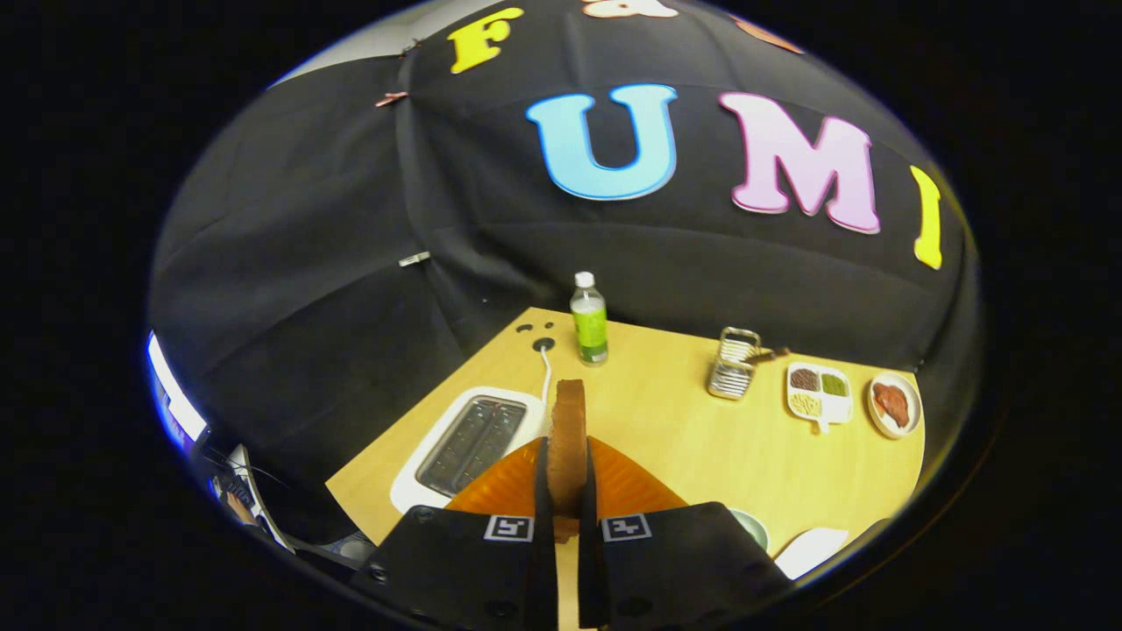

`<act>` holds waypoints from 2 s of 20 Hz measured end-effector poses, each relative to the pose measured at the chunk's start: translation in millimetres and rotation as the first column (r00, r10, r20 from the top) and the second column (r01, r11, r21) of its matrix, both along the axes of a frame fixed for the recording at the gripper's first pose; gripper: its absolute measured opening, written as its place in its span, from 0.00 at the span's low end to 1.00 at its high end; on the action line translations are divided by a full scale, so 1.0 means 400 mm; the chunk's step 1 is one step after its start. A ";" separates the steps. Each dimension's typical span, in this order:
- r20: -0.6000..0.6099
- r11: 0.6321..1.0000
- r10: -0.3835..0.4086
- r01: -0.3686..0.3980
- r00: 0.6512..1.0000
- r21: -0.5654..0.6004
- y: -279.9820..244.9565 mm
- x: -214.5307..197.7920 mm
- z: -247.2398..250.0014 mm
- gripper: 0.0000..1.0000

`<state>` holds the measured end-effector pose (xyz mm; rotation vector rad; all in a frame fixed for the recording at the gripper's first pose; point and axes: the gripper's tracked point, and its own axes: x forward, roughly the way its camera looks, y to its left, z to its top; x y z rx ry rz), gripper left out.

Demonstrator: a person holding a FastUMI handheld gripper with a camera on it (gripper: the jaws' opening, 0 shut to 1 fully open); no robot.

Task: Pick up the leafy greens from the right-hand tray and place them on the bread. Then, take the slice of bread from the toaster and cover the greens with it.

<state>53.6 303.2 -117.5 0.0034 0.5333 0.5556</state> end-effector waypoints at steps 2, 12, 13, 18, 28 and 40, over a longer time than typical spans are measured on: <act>-0.039 0.999 -0.037 0.037 0.999 0.002 -0.057 0.001 -0.053 0.13; -0.232 0.991 -0.133 0.133 0.964 -0.017 -0.213 -0.017 -0.317 0.13; -0.241 0.991 -0.129 0.130 0.962 -0.013 -0.220 -0.018 -0.332 0.14; -0.235 0.992 -0.126 0.126 0.964 -0.016 -0.274 -0.021 -0.375 0.15; -0.176 0.968 -0.144 0.103 0.974 -0.227 -0.404 -0.035 -0.470 0.85; 0.177 0.967 -0.101 0.138 0.979 -0.212 -0.405 -0.039 -0.222 0.99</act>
